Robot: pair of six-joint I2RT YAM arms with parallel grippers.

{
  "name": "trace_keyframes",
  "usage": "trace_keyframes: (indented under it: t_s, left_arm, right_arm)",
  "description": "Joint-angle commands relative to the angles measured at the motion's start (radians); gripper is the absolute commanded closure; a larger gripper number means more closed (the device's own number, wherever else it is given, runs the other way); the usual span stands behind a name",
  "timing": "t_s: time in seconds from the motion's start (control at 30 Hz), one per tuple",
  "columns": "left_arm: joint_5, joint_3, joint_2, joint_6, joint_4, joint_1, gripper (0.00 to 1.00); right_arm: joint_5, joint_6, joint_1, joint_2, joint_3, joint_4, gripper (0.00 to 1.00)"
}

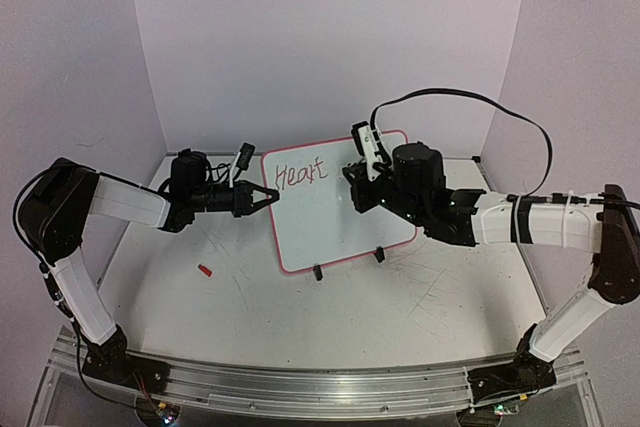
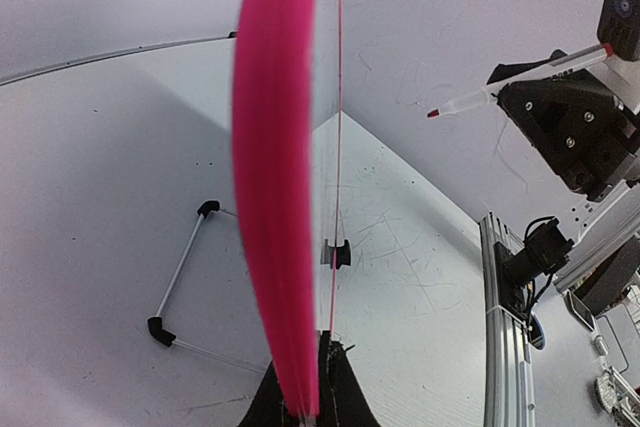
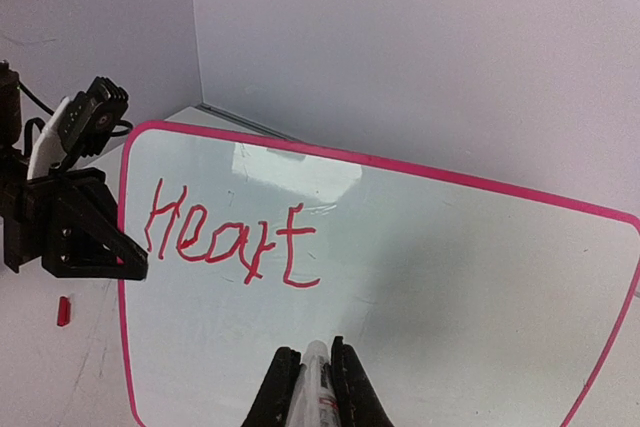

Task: Write a sentence on the whiteboard

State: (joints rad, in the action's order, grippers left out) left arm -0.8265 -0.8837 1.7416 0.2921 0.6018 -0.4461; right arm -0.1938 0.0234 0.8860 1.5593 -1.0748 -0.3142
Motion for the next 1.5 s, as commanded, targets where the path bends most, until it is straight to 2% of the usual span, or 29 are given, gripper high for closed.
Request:
trace_keyframes:
  t_s: [0.0,0.23,0.6,0.83,1.0,1.2,1.33,1.47]
  left_arm:
    - [0.154,-0.030,0.015,-0.083,-0.025,0.004,1.00]
    - [0.173,-0.012,-0.020,-0.091,-0.028,0.004,1.00]
    - [0.173,-0.001,-0.024,-0.103,-0.030,0.004,1.00]
    - [0.173,-0.006,-0.016,-0.108,-0.033,0.004,1.00]
    - [0.172,-0.014,-0.010,-0.108,-0.038,0.004,1.00]
    - [0.174,-0.012,-0.017,-0.115,-0.044,0.004,1.00]
    - [0.179,-0.009,-0.019,-0.126,-0.050,0.004,1.00]
    - [0.182,-0.010,-0.020,-0.142,-0.058,0.004,1.00]
  right_arm:
    - [0.088,0.010,-0.001,-0.030,0.010,-0.058,1.00]
    - [0.043,0.098,0.055,0.043,-0.039,-0.067,1.00]
    - [0.135,0.117,0.108,0.170,-0.137,-0.065,1.00]
    - [0.126,0.124,0.117,0.230,-0.165,-0.069,1.00]
    - [0.032,0.104,0.115,0.194,-0.097,-0.184,1.00]
    - [-0.027,0.108,0.091,0.162,-0.086,-0.187,1.00]
    - [0.019,0.074,0.003,0.103,-0.058,-0.186,1.00]
    - [0.033,0.105,-0.036,0.069,-0.045,-0.177,1.00]
